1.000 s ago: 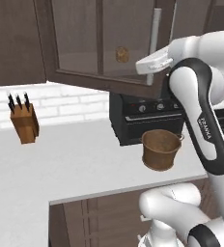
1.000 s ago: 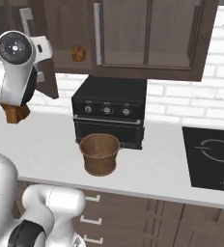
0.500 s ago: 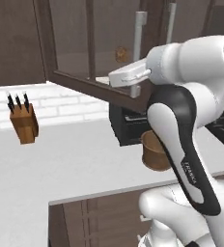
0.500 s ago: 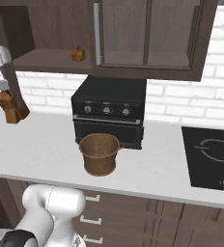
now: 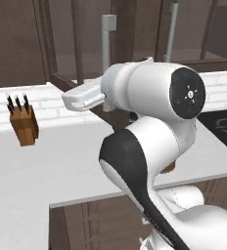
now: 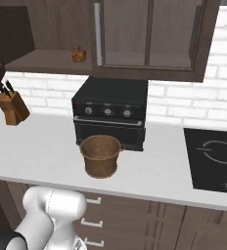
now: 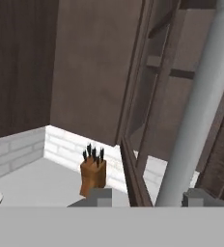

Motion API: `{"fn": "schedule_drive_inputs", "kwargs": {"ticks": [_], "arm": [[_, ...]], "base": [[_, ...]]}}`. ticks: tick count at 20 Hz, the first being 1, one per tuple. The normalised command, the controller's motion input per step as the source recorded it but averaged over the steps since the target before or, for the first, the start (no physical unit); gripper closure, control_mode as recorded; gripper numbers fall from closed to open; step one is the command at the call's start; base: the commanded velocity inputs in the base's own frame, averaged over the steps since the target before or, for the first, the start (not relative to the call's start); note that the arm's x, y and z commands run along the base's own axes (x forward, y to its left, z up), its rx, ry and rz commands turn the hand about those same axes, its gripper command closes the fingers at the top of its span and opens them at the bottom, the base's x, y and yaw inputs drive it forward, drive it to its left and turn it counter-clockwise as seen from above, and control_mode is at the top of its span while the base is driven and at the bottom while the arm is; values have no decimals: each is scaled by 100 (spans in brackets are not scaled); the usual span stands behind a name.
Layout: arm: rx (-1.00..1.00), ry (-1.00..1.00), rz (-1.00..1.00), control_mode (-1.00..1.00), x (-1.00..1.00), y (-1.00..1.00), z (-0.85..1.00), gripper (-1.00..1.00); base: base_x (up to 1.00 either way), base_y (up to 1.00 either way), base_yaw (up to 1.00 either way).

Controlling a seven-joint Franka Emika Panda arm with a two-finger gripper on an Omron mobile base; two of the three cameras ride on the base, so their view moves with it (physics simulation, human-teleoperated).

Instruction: Open the cabinet, pick up the bread from the cabinet and place it in the basket. Then move the basket to the dining counter.

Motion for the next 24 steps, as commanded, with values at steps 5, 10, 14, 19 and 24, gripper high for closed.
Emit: {"fn": "schedule_drive_inputs", "kwargs": {"ticks": [5, 10, 14, 19, 24], "arm": [[0, 0, -1, -100, -96, 85, 22, 100], [0, 0, -2, -100, -100, 3, 50, 100], [3, 0, -5, -100, -100, -71, 20, 100], [8, 8, -4, -100, -13, -100, -28, 100], [3, 0, 0, -100, 25, -100, -21, 100]], "base": [[0, 0, 0], [0, 0, 0], [0, 0, 0], [0, 0, 0], [0, 0, 0]]}}
